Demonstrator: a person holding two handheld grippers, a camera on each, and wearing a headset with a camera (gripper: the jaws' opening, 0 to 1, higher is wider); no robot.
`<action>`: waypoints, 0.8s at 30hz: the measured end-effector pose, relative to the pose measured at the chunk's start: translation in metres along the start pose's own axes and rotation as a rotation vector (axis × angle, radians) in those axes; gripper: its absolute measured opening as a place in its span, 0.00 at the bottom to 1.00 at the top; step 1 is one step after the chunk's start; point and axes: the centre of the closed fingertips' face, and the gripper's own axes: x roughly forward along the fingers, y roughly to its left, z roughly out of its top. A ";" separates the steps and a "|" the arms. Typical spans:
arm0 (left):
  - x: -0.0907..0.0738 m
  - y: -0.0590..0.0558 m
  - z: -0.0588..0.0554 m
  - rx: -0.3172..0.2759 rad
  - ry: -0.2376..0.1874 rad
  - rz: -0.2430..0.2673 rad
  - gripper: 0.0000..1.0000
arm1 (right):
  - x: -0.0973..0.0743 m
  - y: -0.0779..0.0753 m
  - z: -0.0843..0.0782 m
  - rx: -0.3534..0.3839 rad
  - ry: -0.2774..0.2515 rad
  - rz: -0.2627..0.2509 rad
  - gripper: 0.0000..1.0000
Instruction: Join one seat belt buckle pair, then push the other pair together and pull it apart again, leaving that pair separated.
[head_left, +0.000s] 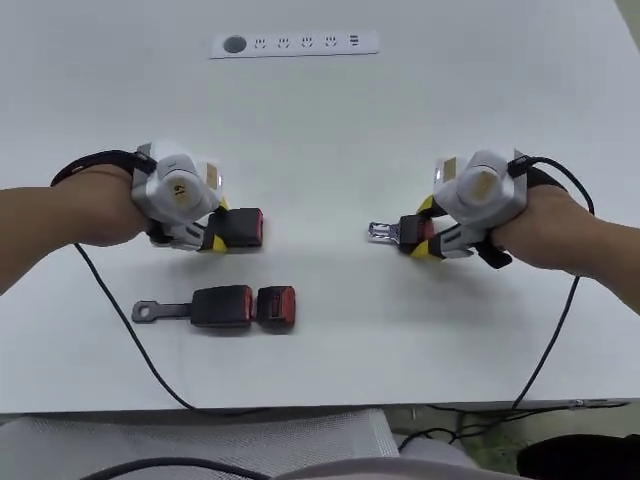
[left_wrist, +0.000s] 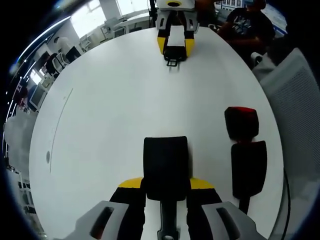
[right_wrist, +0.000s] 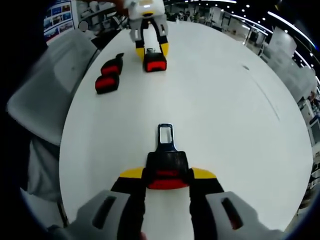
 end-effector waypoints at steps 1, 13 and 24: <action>0.000 0.000 0.000 0.000 0.002 0.001 0.32 | 0.001 0.000 0.003 -0.001 0.000 -0.002 0.33; 0.001 0.001 -0.001 0.008 0.020 -0.004 0.32 | 0.031 0.004 0.055 -0.033 -0.025 0.006 0.33; 0.001 0.001 -0.002 0.009 0.019 -0.005 0.32 | 0.052 0.010 0.094 -0.066 -0.028 0.022 0.33</action>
